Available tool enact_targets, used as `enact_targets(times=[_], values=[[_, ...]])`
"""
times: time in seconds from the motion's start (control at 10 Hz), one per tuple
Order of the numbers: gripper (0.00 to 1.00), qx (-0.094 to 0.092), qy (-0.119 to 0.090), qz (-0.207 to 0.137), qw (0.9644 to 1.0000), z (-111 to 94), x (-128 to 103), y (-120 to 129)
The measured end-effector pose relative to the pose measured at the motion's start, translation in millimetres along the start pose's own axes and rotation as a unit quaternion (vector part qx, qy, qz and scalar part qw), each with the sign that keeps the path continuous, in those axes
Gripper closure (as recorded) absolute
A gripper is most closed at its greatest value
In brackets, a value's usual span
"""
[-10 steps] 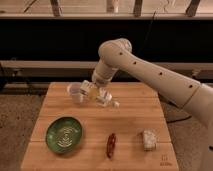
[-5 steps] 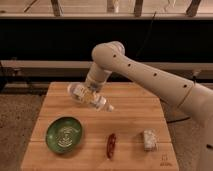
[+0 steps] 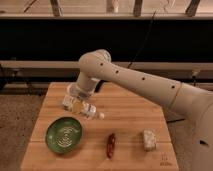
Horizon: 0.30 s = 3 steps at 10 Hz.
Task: Place the bottle in the ceramic bowl
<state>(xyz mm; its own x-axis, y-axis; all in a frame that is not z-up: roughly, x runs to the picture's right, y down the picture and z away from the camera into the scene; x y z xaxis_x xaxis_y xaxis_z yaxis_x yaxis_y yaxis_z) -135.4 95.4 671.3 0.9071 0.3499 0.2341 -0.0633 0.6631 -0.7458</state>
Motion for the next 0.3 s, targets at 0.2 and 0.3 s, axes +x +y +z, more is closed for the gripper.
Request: enact_targets(times=[0.2,0.3], values=[[0.89,-0.003,0.001,-0.008,1.0000,16.6,-3.2,5.7],[0.89,-0.006,-0.001,-0.017,0.9998,25.6,-13.6,11.5]])
